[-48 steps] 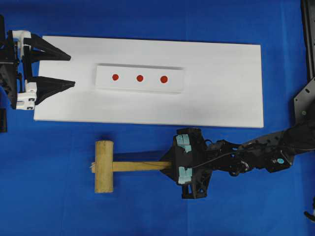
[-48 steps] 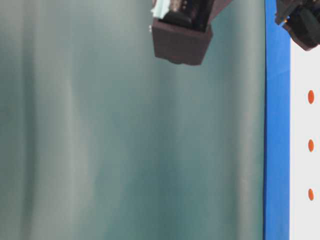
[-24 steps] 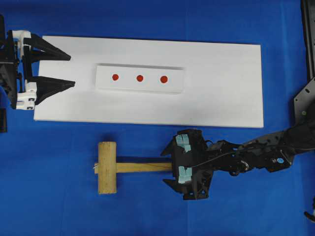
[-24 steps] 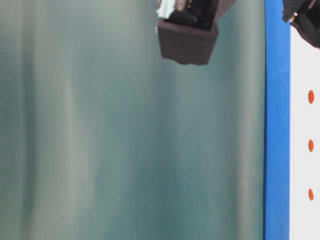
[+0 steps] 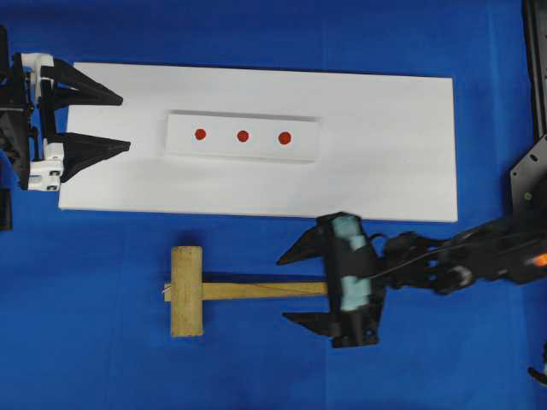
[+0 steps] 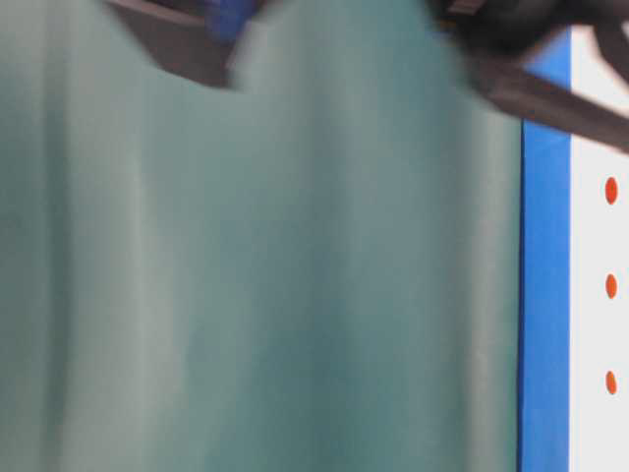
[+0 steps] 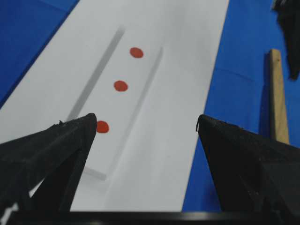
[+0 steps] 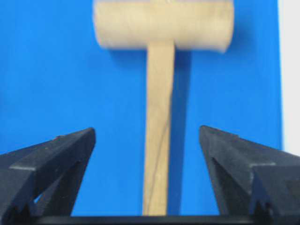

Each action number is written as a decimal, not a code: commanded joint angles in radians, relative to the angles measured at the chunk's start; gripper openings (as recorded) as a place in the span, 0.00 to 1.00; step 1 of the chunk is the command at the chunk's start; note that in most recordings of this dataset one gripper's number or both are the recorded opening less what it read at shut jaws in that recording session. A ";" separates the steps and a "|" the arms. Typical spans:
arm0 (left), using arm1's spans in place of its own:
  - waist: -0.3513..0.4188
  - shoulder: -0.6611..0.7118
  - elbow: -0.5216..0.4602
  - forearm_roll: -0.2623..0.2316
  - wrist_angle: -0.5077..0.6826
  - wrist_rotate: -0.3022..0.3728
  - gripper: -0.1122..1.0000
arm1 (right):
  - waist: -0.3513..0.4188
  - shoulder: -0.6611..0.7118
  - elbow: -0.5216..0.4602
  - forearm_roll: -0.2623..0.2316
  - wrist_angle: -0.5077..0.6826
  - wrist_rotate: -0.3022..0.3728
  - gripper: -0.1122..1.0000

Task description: Hit the mark with a hammer.

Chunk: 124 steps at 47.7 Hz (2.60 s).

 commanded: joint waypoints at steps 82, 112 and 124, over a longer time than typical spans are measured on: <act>-0.081 -0.434 0.212 0.003 0.031 0.227 0.86 | -0.413 -1.042 0.698 -0.006 0.077 -0.224 0.77; -0.081 -0.446 0.256 0.003 0.023 0.233 0.85 | -0.393 -1.045 0.710 0.002 0.074 -0.224 0.76; -0.081 -0.448 0.255 0.003 0.023 0.233 0.85 | -0.393 -1.043 0.709 0.000 0.074 -0.224 0.76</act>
